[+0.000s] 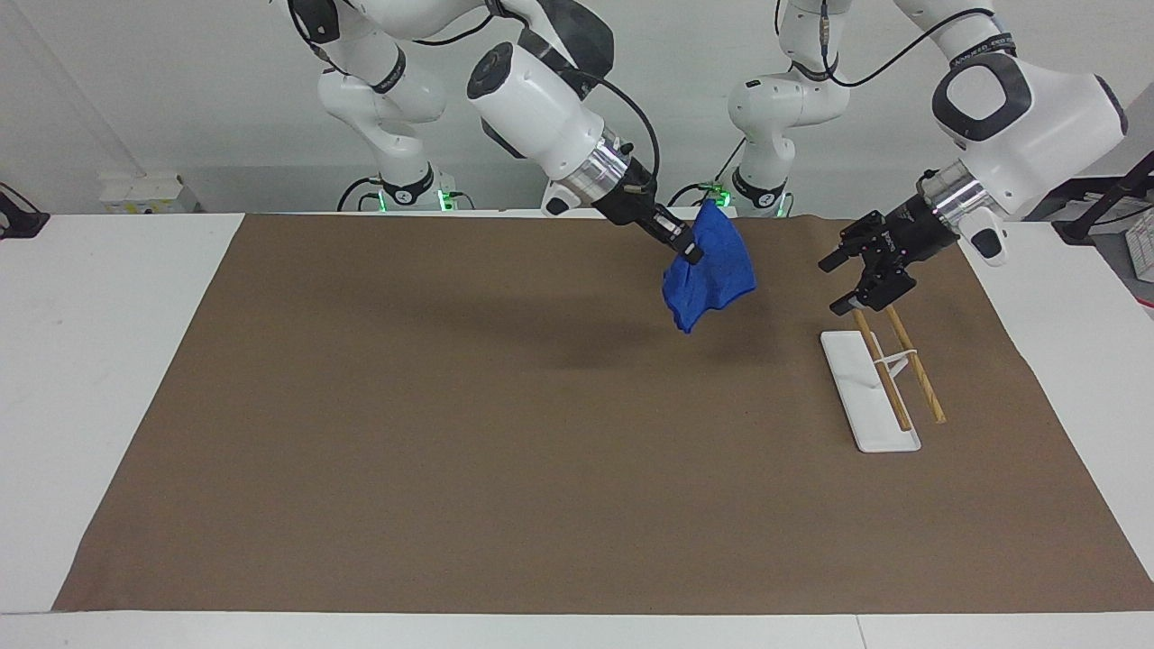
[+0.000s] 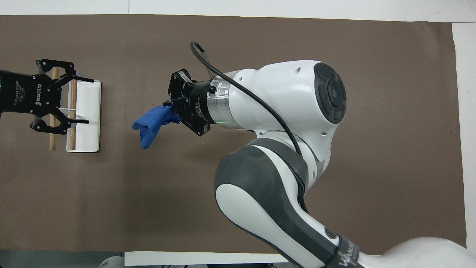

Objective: Right arm passes towel to left arm to hang
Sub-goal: 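Grasp the towel with the left gripper while the right gripper holds it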

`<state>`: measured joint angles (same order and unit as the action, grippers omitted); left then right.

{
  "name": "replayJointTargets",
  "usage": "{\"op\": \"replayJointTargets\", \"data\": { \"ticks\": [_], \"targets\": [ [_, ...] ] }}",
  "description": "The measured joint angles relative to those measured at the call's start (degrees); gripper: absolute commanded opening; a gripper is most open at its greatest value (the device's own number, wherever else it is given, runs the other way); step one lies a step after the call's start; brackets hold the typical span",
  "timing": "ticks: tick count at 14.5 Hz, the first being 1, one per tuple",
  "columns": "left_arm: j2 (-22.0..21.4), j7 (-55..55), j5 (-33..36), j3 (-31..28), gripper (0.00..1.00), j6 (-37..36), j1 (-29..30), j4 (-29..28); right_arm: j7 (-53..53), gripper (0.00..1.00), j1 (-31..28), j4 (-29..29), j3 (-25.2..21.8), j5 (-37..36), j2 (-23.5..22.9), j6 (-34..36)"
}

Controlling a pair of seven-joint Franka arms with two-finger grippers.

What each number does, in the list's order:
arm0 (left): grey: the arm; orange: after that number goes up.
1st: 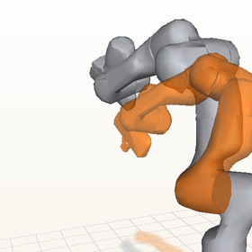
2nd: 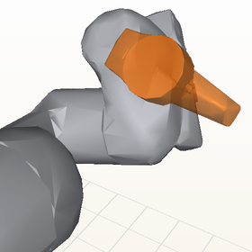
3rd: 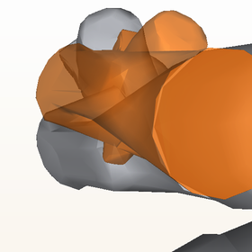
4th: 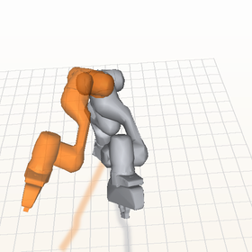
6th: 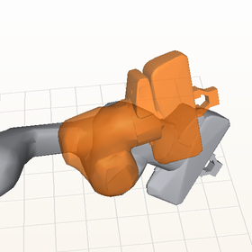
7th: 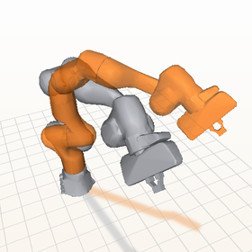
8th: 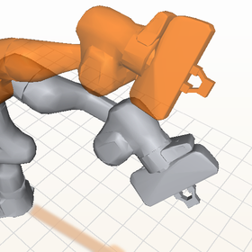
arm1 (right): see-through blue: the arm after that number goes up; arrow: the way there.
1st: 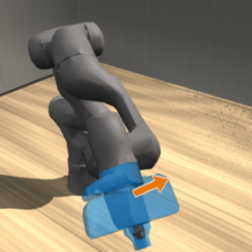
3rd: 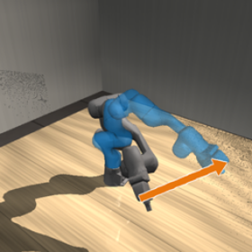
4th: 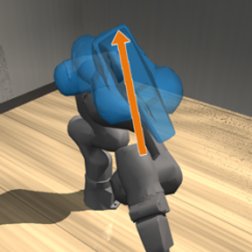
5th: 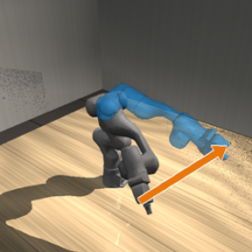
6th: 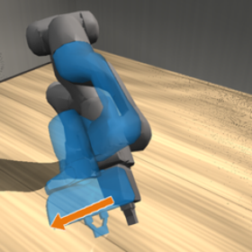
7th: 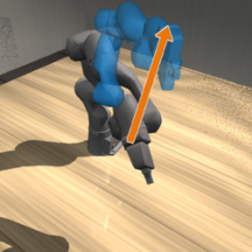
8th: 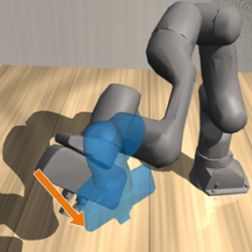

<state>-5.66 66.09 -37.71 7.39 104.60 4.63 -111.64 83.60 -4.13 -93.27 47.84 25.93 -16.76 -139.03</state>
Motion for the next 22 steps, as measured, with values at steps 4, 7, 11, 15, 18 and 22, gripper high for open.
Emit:
{"op": "replayJointTargets", "data": {
  "ticks": [4, 7, 11, 15, 18, 22],
  "targets": [
    [-2.34, 5.39, -0.90, 0.10, 1.00, 1.46, -2.48, -3.31, 2.86, 0.00, 0.02, 0.17, 2.81, 0.45, -1.23, -6.53],
    [-3.23, 8.13, -0.91, 0.22, 1.00, 1.30, -4.40, -4.64, 3.68, 0.00, 0.03, 0.26, 3.68, 0.45, -1.85, -7.42],
    [-3.61, 9.04, -0.92, 0.35, 0.75, 1.43, -5.98, -4.94, 3.69, 0.00, 0.02, 0.34, 3.68, 0.47, -1.99, -7.42],
    [-3.66, 9.18, -0.92, 0.31, 0.20, 3.30, -5.99, -4.98, 3.69, 0.00, 0.01, 0.38, 3.68, 0.48, -2.02, -7.42],
    [-3.66, 9.18, -0.92, 0.34, 0.00, 3.56, -6.05, -5.02, 3.69, 0.00, 0.01, 0.38, 3.68, 0.48, -2.03, -7.42],
    [-3.66, 9.18, -0.92, 0.38, 0.00, 3.56, -6.73, -5.06, 3.69, 0.00, 0.01, 0.39, 3.68, 0.48, -2.04, -7.42]
  ]
}}
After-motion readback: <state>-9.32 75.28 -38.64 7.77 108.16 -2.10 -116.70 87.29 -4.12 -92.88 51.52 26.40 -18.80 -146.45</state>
